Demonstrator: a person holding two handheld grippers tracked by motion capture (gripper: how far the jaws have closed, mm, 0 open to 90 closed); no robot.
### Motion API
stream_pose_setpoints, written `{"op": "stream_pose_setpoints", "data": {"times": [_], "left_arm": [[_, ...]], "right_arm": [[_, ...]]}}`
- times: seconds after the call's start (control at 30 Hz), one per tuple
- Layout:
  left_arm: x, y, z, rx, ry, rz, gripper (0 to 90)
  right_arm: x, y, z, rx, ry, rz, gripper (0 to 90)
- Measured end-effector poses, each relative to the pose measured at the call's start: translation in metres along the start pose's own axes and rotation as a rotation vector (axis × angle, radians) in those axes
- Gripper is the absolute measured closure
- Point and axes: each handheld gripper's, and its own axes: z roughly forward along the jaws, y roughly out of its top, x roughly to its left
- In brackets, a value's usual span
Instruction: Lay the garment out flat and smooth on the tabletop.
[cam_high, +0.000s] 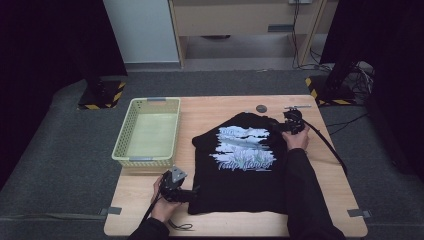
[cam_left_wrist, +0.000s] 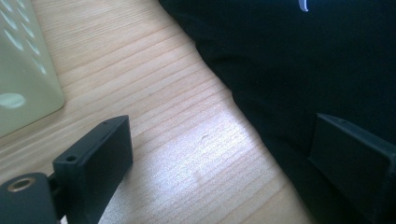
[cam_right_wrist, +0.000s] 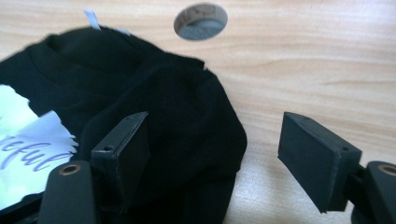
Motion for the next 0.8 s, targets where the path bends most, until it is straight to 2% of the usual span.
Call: {"op": "stream_pose_setpoints", "data": {"times": [0.23,0.4,0.6,0.7,0.8], "left_arm": [[0.0001,0.0000,0.0001,0.000,-0.001,-0.001,5.8],[0.0001,0.0000,0.0001,0.000,-0.001,-0.001,5.8],[0.0001,0.0000,0.0001,0.000,-0.002,-0.001,5.8],[0.0001,0.0000,0.0001,0.001,-0.002,0.000,5.8],[0.0000,0.0000,0.0001,0.000,-0.001,0.000,5.8]], "right_arm": [[0.0013,-0.0003,0.0061,0.019,0.024,0.025,35.7],[0.0033,-0.0032,0.0103,0.044,0.025,0.015,43.8],[-0.0022,-0.0075,0.0099,0.016,0.061,0.051,58.7],[-0.0050,-0.0083,0.0087,0.022,0.089,0.073,70.1],[-0.0036,-0.0092,0.0079,0.011,0.098,0.082,77.3]]}}
